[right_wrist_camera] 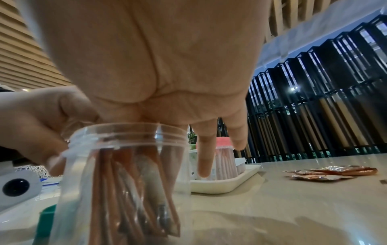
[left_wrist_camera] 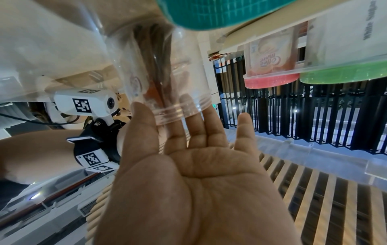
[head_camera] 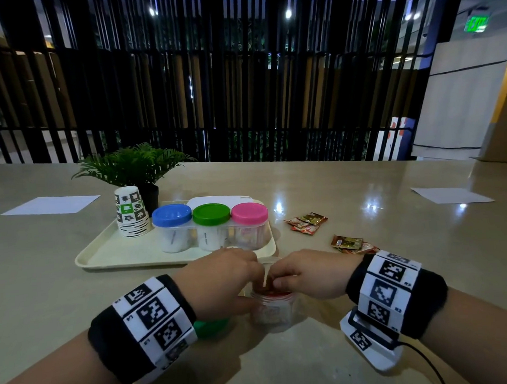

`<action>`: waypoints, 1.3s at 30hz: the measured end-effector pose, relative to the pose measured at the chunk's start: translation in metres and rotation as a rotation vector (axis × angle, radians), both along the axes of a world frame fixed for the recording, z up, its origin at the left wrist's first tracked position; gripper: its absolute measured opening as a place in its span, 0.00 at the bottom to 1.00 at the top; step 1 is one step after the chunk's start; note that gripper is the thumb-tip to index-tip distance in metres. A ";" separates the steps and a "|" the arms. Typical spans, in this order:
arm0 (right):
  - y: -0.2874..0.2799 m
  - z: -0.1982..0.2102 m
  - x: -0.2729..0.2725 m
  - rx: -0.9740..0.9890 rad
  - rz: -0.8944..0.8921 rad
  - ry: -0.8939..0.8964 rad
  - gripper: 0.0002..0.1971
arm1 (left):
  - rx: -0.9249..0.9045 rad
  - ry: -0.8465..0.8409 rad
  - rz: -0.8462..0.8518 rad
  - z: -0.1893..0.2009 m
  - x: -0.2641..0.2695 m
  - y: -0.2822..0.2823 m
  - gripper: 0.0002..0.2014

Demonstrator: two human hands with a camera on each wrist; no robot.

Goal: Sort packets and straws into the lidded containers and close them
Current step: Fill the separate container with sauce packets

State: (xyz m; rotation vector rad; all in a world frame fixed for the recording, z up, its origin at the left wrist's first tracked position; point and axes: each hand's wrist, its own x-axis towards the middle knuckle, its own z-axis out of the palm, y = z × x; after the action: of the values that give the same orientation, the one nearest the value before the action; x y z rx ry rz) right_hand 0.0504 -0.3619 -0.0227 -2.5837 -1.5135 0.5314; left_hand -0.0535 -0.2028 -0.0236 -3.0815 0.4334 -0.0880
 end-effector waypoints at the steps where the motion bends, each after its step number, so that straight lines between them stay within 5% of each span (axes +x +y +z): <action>1: 0.001 0.001 -0.001 -0.024 -0.005 0.033 0.15 | -0.029 0.003 0.026 0.000 0.000 -0.001 0.15; 5: 0.004 0.005 -0.003 -0.089 -0.030 0.144 0.20 | -0.018 0.039 0.079 -0.001 0.002 -0.005 0.20; 13: 0.002 0.006 -0.002 -0.110 0.002 0.140 0.26 | 0.118 0.166 0.026 -0.007 0.008 -0.005 0.14; 19: -0.019 0.050 0.043 0.373 -0.183 0.116 0.06 | 0.111 0.150 0.013 -0.007 0.011 -0.005 0.15; 21: -0.029 0.055 0.071 0.402 -0.298 0.022 0.05 | 0.095 0.150 0.012 -0.006 0.011 -0.005 0.15; 26: -0.056 0.023 0.141 0.105 -0.519 -0.177 0.04 | 0.023 0.152 0.021 -0.009 0.011 0.001 0.15; 33: -0.061 -0.009 0.155 -0.248 -0.567 -0.116 0.31 | 0.022 0.180 0.018 -0.011 0.014 0.004 0.15; 39: -0.055 -0.026 0.160 -0.266 -0.520 -0.252 0.22 | 0.022 0.190 0.006 -0.012 0.016 0.005 0.16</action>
State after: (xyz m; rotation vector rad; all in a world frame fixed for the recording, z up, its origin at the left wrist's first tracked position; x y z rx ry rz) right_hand 0.2104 -0.4171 -0.0491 -3.1840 -0.7908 0.3742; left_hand -0.0373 -0.1982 -0.0353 -3.0812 0.4281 0.2093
